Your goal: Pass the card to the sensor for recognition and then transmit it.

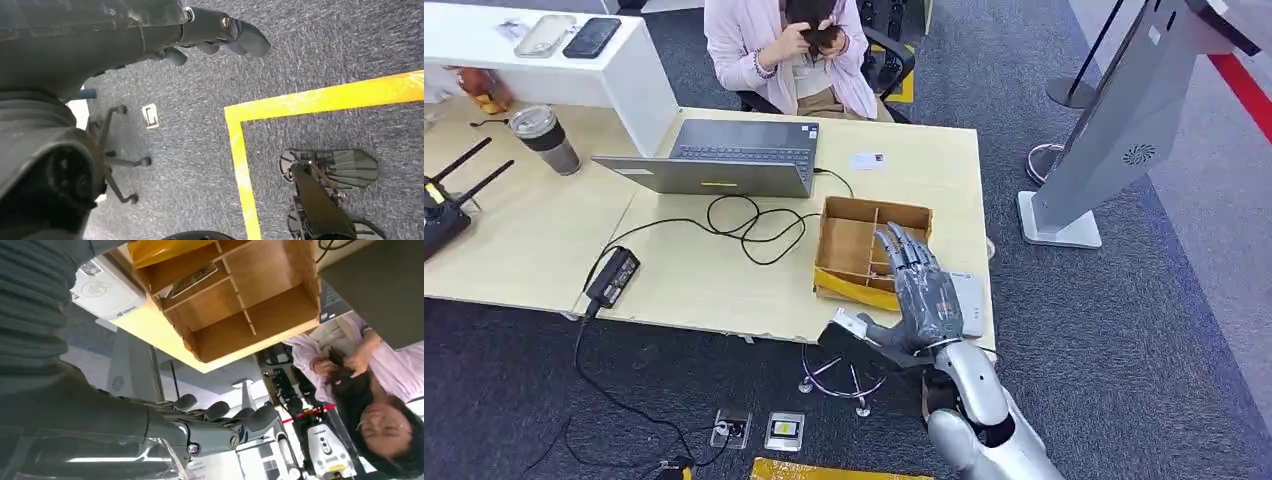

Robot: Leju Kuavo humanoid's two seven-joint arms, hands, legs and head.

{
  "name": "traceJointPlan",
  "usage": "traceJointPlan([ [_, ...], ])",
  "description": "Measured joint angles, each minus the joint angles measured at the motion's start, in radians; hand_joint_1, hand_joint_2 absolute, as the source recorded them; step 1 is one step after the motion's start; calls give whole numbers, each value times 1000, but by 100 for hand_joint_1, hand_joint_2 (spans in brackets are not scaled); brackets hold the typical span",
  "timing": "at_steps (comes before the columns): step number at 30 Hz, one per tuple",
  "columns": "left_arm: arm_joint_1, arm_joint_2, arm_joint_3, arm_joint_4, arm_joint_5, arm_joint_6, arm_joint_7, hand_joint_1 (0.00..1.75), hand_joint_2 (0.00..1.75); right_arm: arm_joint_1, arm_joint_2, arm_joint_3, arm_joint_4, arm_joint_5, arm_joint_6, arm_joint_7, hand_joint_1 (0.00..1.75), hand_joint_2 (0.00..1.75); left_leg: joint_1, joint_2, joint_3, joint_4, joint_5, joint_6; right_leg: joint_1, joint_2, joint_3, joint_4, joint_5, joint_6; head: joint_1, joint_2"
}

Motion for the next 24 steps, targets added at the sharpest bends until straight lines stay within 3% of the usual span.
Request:
traceJointPlan([
  [12,-1,0,-12,0,-6,-6,-2,0,0,-61,63,0,192,138,-57,0,0,175,0,0,0,0,0,0,0,0,0,0,0,0,0,0],
  [24,-1,0,-25,0,-6,-4,-2,0,0,-79,108,0,291,160,-53,-9,0,175,0,0,0,0,0,0,0,0,0,0,-1,-1,0,0],
])
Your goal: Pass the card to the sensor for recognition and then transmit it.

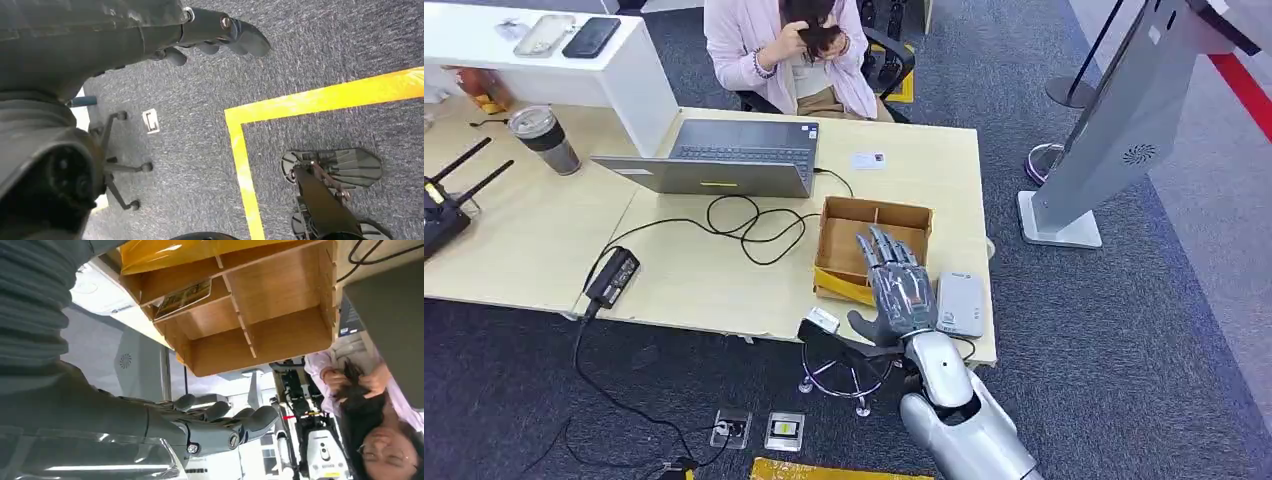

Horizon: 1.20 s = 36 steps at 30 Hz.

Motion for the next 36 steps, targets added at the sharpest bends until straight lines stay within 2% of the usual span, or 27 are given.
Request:
traceJointPlan([
  [5,0,0,-8,0,-2,-3,0,0,0,-20,17,0,55,1,0,0,0,175,0,0,0,0,0,0,0,0,0,0,0,0,0,0],
  [22,0,1,-29,0,-3,-3,0,0,0,-85,19,-3,190,56,-41,-9,0,175,0,0,0,0,0,0,0,0,0,0,0,0,0,0],
  [36,0,1,-38,0,-8,-6,-4,0,0,-122,15,-37,281,31,-60,-23,0,175,0,0,0,0,0,0,0,0,0,0,0,0,0,0],
])
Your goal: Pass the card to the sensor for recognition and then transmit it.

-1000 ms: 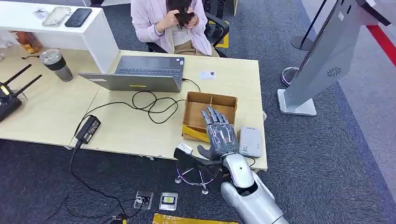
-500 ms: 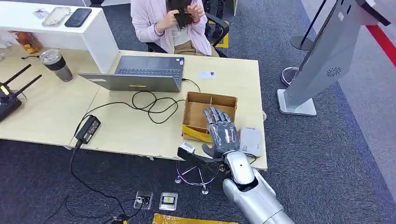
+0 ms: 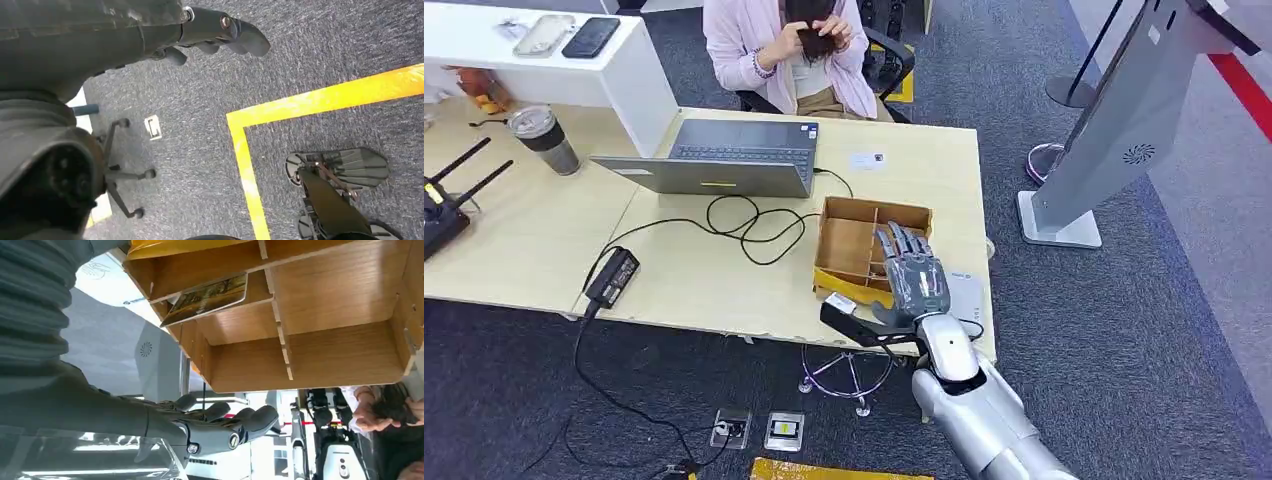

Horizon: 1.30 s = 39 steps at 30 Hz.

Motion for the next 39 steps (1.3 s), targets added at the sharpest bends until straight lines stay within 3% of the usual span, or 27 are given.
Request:
traceJointPlan([
  [22,-1,0,-33,0,4,-13,0,0,0,-2,-13,-13,-7,-23,36,1,0,175,0,0,0,0,0,0,0,0,0,0,0,0,0,0],
  [24,-2,0,-40,0,4,-15,0,0,0,-2,-13,-12,-17,-27,41,-1,33,175,0,0,0,0,0,0,0,0,0,0,0,0,0,0],
  [25,-2,0,-41,0,4,-15,0,0,0,-2,-14,-12,-22,-31,42,-2,33,175,0,0,0,0,0,0,0,0,0,0,0,0,0,0],
  [26,-2,0,-41,0,4,-15,0,0,0,-2,-15,-12,-28,-32,44,-2,98,175,0,0,0,0,0,0,0,0,0,0,0,0,0,0],
  [27,-2,0,-41,0,4,-15,0,0,0,-2,-15,-12,-32,-34,47,-3,23,175,0,0,0,0,0,0,0,0,0,0,0,0,0,0],
  [29,-2,0,-41,0,4,-16,0,0,0,-1,-15,-12,-36,-36,51,-3,0,175,0,0,0,0,0,0,0,0,0,0,0,0,0,0],
  [39,-2,1,-42,0,1,-15,-6,0,0,-1,-16,-12,-48,-48,52,-7,0,175,0,0,0,0,0,0,0,0,0,0,0,0,0,0],
])
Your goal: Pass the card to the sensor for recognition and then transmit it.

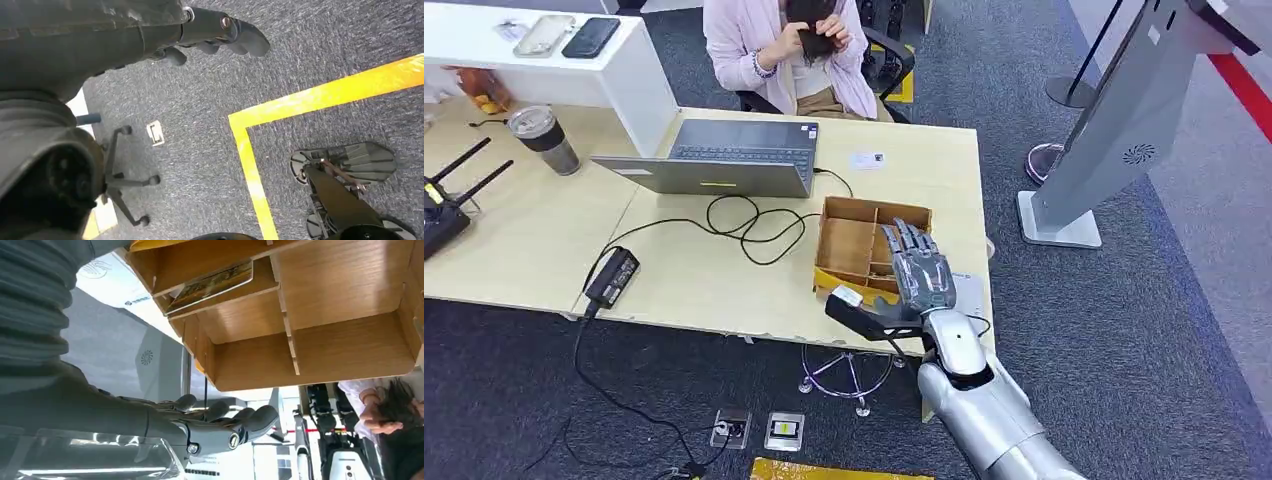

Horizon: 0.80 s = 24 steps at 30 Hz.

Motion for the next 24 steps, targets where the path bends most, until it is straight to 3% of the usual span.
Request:
traceJointPlan([
  [3,0,0,0,0,-1,0,-1,0,0,0,0,0,0,0,0,0,0,175,0,0,0,0,0,0,0,0,0,0,0,0,0,0],
  [4,0,0,0,0,-1,0,-2,0,0,0,0,0,0,0,2,0,42,175,0,0,0,0,0,0,0,0,0,0,0,0,0,0],
  [5,0,0,0,0,-1,0,-3,0,0,0,0,0,0,0,3,0,112,175,0,0,0,0,0,0,0,0,0,0,0,0,0,0],
  [6,0,0,0,0,-1,0,-4,0,0,0,0,0,0,0,5,0,117,175,0,0,0,0,0,0,0,0,0,0,0,0,0,0],
  [8,0,0,0,0,-1,0,-4,0,0,0,0,1,0,-1,10,0,115,175,0,0,0,0,0,0,0,0,0,0,0,0,0,0],
  [9,0,0,0,0,-1,0,-4,0,0,1,0,2,-1,-2,16,0,91,175,0,0,0,0,0,0,0,0,0,0,0,0,0,0],
  [12,0,0,0,0,-1,0,-4,0,0,8,3,3,-12,-3,26,0,84,175,0,0,0,0,0,0,0,0,0,0,0,0,0,0],
  [13,0,0,0,0,-1,0,-4,0,0,11,4,3,-15,-3,27,0,49,175,0,0,0,0,0,0,0,0,0,0,0,0,0,0],
  [14,0,0,0,0,-1,0,-4,0,0,13,5,4,-16,-3,29,0,38,175,0,0,0,0,0,0,0,0,0,0,0,0,0,0],
  [15,-1,0,0,0,-2,0,-4,0,0,15,6,5,-17,-2,31,0,14,175,0,0,0,0,0,0,0,0,0,0,0,0,0,0],
  [18,-1,0,0,0,-2,0,-4,0,0,24,12,8,-21,0,32,1,0,175,0,0,0,0,0,0,0,0,0,0,0,0,0,0],
  [24,-2,0,-5,0,-4,0,-4,0,0,33,27,23,-25,0,34,2,0,175,0,0,0,0,0,0,0,0,0,0,0,0,0,0],
])
